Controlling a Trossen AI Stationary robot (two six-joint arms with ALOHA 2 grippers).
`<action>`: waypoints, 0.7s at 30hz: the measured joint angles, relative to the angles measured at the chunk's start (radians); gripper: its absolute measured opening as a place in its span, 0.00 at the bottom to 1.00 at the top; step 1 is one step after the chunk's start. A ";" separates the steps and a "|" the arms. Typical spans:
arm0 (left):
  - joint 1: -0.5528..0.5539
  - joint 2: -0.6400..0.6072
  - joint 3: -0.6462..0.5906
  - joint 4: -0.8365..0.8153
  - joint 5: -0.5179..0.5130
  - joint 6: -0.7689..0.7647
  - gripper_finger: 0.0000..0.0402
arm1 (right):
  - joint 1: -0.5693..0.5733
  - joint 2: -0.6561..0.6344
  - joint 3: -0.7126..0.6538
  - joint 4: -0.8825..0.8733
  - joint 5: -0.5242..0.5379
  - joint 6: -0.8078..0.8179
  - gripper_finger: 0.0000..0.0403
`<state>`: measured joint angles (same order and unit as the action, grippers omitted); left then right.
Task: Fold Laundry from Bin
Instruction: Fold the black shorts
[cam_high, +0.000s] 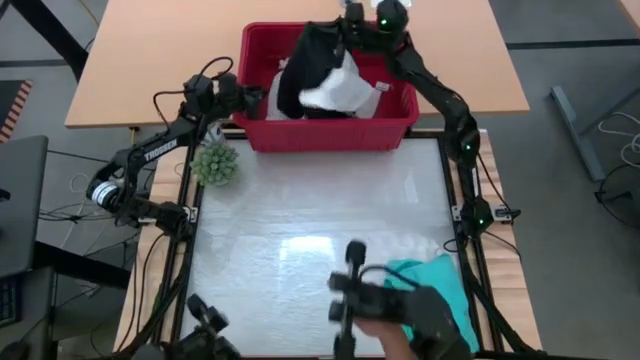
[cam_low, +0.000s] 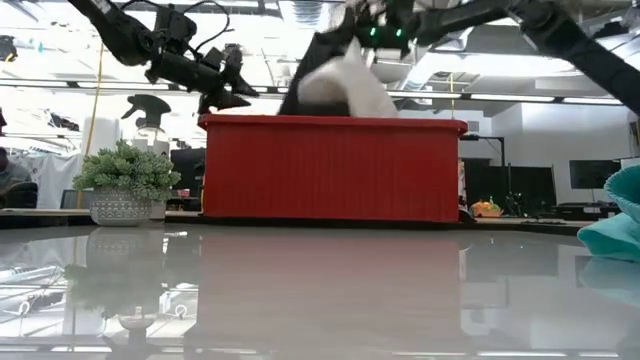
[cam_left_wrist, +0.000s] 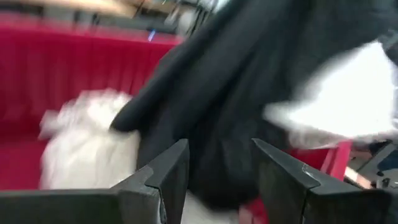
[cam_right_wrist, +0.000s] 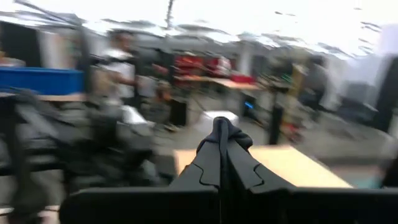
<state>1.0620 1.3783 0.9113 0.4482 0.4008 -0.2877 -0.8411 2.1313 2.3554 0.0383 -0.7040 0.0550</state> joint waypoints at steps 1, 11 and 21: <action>-0.007 0.022 0.016 0.049 0.016 0.004 0.41 | 0.007 -0.016 0.001 -0.004 -0.037 0.005 0.06; -0.033 0.260 0.435 -0.151 0.230 0.285 0.58 | 0.046 -0.053 0.002 -0.069 -0.141 -0.003 0.06; -0.074 0.386 0.641 -0.299 0.235 0.475 0.73 | 0.020 -0.050 0.002 -0.088 -0.244 -0.002 0.06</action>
<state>0.9883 1.7646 1.5523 0.1491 0.6360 0.1877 -0.8207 2.0811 2.3569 -0.0495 -0.9477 0.0532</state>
